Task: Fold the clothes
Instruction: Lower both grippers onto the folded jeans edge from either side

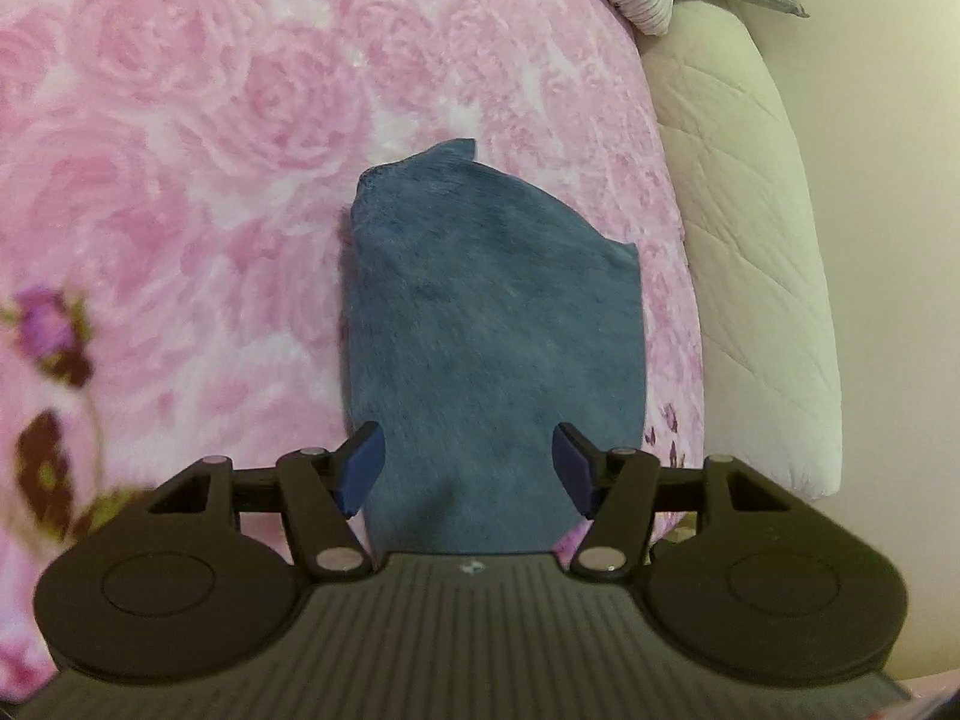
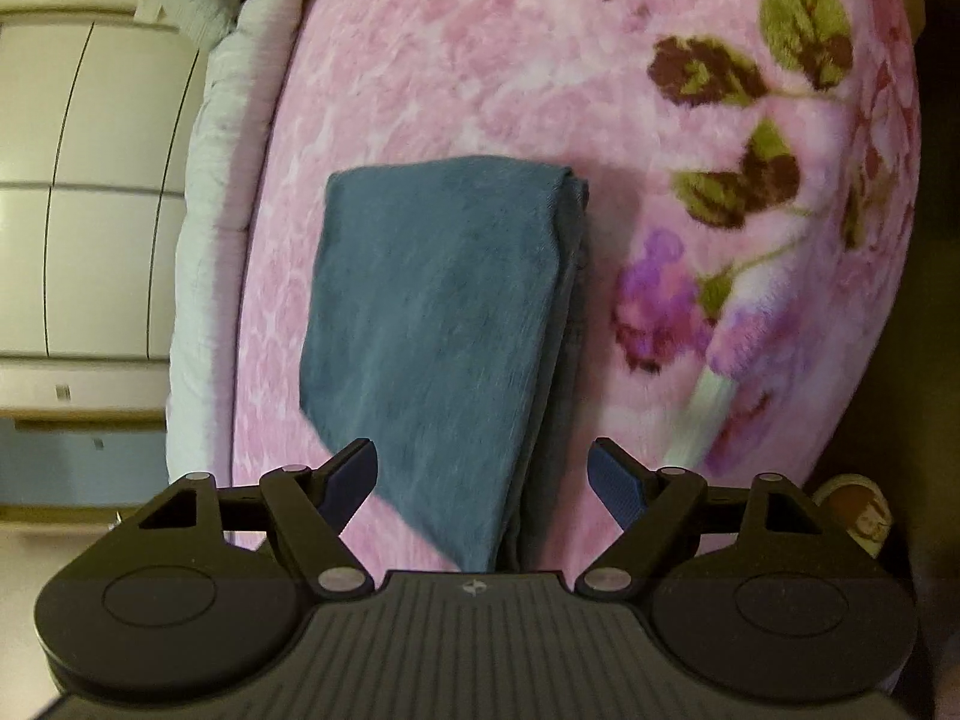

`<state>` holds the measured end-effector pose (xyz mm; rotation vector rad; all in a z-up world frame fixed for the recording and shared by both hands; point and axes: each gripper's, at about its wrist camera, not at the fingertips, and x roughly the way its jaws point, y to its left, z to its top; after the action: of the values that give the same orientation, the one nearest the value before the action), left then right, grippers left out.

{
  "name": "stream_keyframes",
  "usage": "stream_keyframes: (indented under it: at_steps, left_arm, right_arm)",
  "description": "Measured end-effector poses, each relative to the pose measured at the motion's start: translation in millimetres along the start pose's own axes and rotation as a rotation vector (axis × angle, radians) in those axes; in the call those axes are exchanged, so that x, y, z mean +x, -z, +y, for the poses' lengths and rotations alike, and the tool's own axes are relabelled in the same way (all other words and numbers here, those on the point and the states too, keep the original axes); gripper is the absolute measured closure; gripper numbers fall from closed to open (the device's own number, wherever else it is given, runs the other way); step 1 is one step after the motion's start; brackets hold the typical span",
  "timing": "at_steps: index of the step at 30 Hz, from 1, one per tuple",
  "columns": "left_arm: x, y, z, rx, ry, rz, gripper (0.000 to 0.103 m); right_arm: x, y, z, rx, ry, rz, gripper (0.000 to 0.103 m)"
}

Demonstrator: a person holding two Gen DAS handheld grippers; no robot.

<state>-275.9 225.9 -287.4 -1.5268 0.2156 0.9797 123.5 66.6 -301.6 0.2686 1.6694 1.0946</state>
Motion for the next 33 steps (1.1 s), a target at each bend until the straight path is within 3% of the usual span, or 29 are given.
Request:
stream_keyframes:
  at_steps: [10,16,24,31,33]
  left_arm:
    - [43,-36,44,-0.076,0.122,0.009,0.045]
    - [58,-42,58,-0.102,0.131,0.054,0.045]
    - [75,-57,56,-0.113,0.173,0.071,0.045]
    - [100,-69,47,-0.123,0.219,0.075,0.045]
    - [98,-68,47,-0.137,0.229,0.081,0.05]
  right_arm:
    - [38,6,-35,0.12,-0.06,-0.126,0.02]
    - [50,10,-34,0.135,-0.059,-0.182,0.015]
    - [69,-4,-17,0.109,-0.06,-0.193,0.023]
    - [85,-10,-14,0.061,-0.081,-0.207,0.022]
    - [84,-8,-12,0.044,-0.087,-0.218,0.03]
